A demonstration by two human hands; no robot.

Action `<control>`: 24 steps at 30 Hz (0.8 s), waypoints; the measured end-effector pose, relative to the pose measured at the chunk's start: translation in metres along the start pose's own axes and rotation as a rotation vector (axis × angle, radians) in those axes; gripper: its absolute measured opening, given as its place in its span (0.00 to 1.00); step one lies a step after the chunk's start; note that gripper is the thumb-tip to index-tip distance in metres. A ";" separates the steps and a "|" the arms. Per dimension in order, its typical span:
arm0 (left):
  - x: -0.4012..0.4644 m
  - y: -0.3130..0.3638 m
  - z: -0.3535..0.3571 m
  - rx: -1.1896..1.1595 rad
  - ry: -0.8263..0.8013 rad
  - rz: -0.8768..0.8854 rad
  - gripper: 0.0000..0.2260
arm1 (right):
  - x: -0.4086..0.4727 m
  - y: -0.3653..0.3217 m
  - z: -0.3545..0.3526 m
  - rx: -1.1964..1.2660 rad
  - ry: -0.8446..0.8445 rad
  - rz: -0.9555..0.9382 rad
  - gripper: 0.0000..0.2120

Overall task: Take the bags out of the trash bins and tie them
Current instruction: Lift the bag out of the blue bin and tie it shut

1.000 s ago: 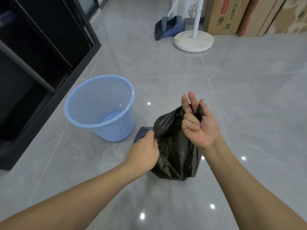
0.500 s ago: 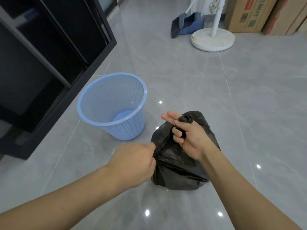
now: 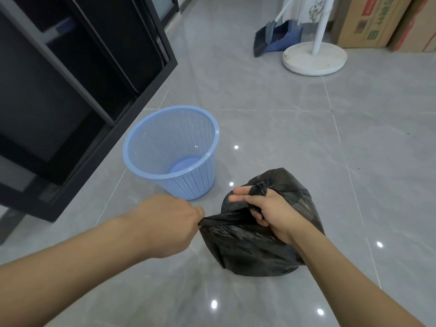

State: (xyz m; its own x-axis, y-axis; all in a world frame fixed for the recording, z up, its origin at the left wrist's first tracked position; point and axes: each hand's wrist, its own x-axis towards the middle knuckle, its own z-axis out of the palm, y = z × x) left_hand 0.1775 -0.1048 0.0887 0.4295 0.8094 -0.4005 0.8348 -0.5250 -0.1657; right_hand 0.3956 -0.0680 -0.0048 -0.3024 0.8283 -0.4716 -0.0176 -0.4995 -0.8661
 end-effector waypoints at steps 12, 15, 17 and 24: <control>0.058 -0.019 -0.005 -0.152 0.095 0.022 0.14 | -0.010 0.001 0.013 -0.139 -0.146 0.214 0.17; 0.067 -0.018 -0.001 -0.263 0.075 0.035 0.14 | -0.012 -0.003 0.008 -0.030 -0.145 0.350 0.13; 0.070 -0.018 -0.001 -0.383 0.040 0.030 0.14 | -0.011 -0.008 0.003 -0.049 -0.170 0.355 0.16; 0.065 -0.013 -0.005 -0.970 0.099 0.003 0.13 | -0.012 -0.041 0.012 -0.677 -0.347 0.439 0.23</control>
State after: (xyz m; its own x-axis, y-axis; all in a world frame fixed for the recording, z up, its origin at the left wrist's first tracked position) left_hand 0.1963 -0.0444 0.0690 0.4224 0.8500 -0.3147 0.7356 -0.1187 0.6669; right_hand 0.3885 -0.0608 0.0386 -0.4238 0.4179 -0.8036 0.7041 -0.4062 -0.5825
